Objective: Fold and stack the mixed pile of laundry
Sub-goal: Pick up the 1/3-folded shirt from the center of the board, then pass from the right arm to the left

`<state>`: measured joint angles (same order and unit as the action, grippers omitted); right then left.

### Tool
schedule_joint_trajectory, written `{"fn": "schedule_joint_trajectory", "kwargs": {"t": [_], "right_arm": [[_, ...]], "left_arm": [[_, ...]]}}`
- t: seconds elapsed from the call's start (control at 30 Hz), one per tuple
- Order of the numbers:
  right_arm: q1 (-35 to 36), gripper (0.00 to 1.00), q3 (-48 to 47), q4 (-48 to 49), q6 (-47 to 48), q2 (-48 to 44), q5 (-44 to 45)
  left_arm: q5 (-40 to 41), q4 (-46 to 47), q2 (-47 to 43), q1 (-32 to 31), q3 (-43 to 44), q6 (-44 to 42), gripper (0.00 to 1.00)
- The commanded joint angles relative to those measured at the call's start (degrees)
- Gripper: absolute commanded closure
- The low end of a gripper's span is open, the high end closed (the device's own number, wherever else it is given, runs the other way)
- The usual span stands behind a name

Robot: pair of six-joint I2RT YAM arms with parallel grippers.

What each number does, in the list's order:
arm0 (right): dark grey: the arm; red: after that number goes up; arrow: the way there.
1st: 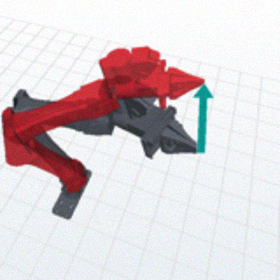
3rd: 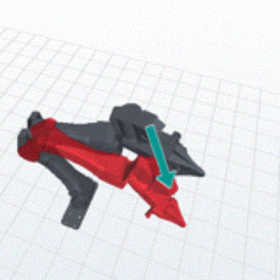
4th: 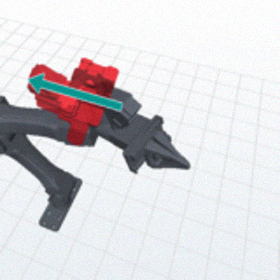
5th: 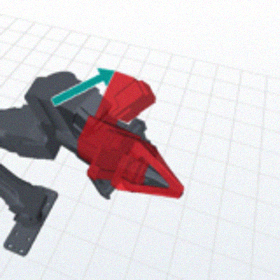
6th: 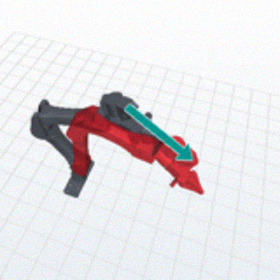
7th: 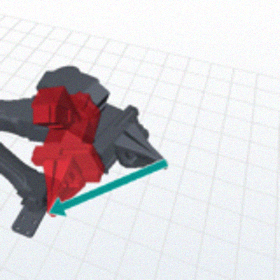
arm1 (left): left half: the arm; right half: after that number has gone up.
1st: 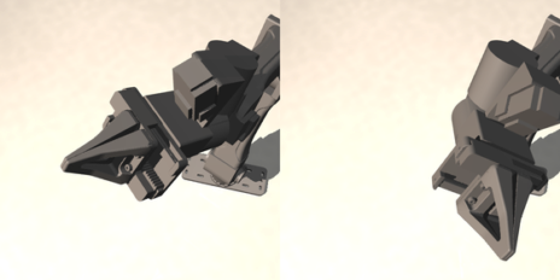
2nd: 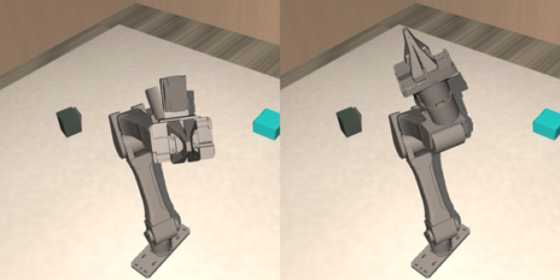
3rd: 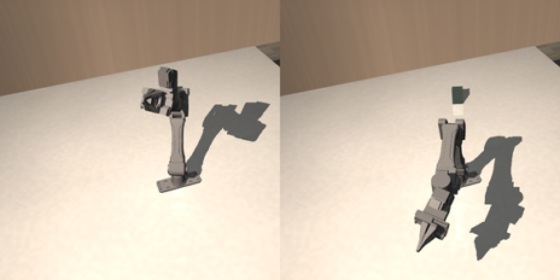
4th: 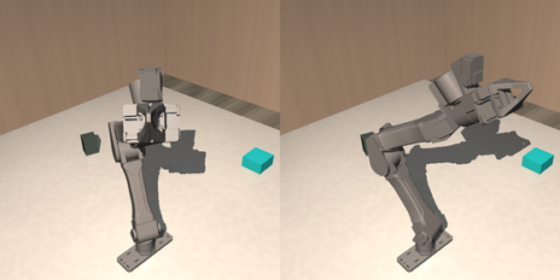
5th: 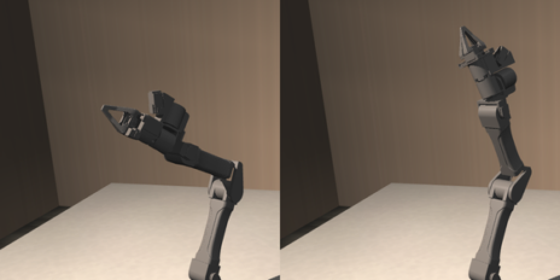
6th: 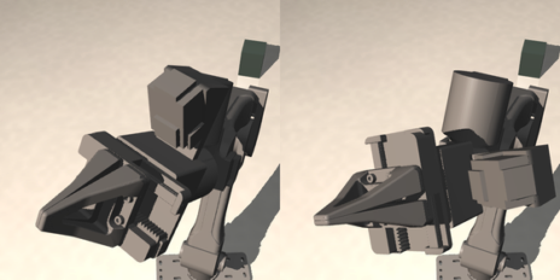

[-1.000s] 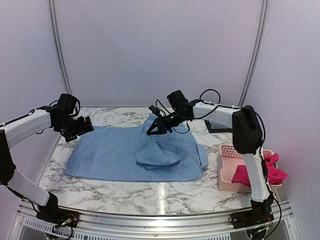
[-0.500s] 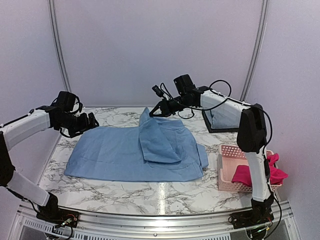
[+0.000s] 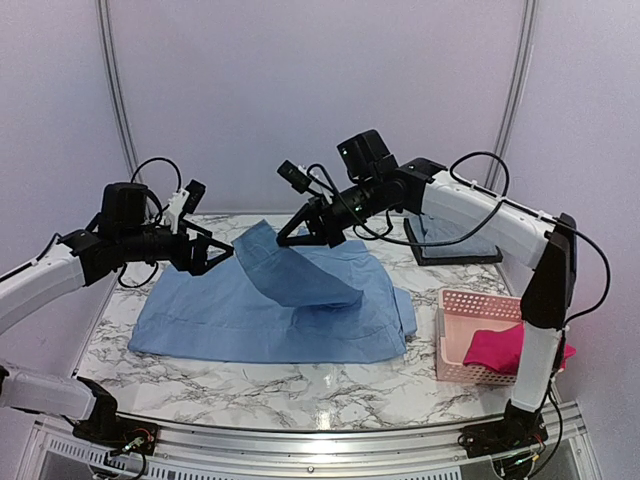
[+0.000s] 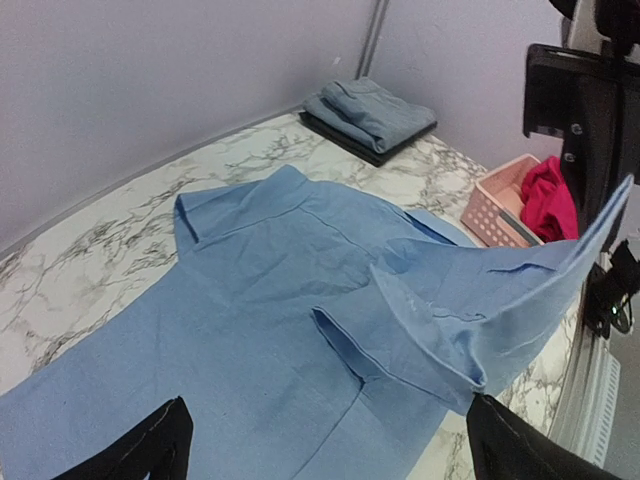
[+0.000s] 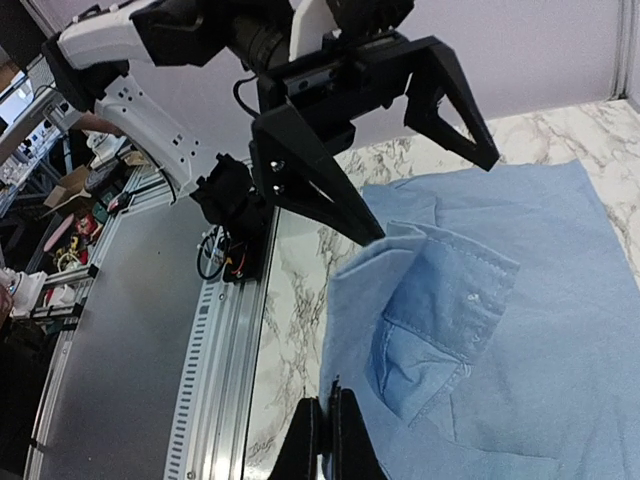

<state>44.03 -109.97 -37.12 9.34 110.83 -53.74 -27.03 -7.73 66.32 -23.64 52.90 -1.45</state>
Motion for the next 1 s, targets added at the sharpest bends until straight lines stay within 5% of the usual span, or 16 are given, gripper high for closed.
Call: {"fn": "schedule_joint_trajectory", "kwargs": {"t": [0.0, 0.27, 0.9, 0.97], "right_arm": [[1.8, 1.0, 2.0, -3.6, 4.9, -1.1, 3.4], [2.5, 1.0, 2.2, -4.3, 5.7, -0.6, 5.6], [2.9, 1.0, 6.9, -3.7, 6.9, -4.4, 6.1], [2.9, 0.82, 7.9, -3.3, 6.5, -4.8, 6.1]], "left_arm": [[-6.6, 0.8, 0.5, -3.3, -0.7, -7.2, 0.01], [-12.2, -2.0, 1.2, -7.9, -0.6, -8.9, 0.09], [-14.6, -8.0, 5.0, -10.6, 4.5, -12.0, 1.0], [-14.0, -8.7, 4.6, -10.9, 5.2, -12.3, 1.0]]}}
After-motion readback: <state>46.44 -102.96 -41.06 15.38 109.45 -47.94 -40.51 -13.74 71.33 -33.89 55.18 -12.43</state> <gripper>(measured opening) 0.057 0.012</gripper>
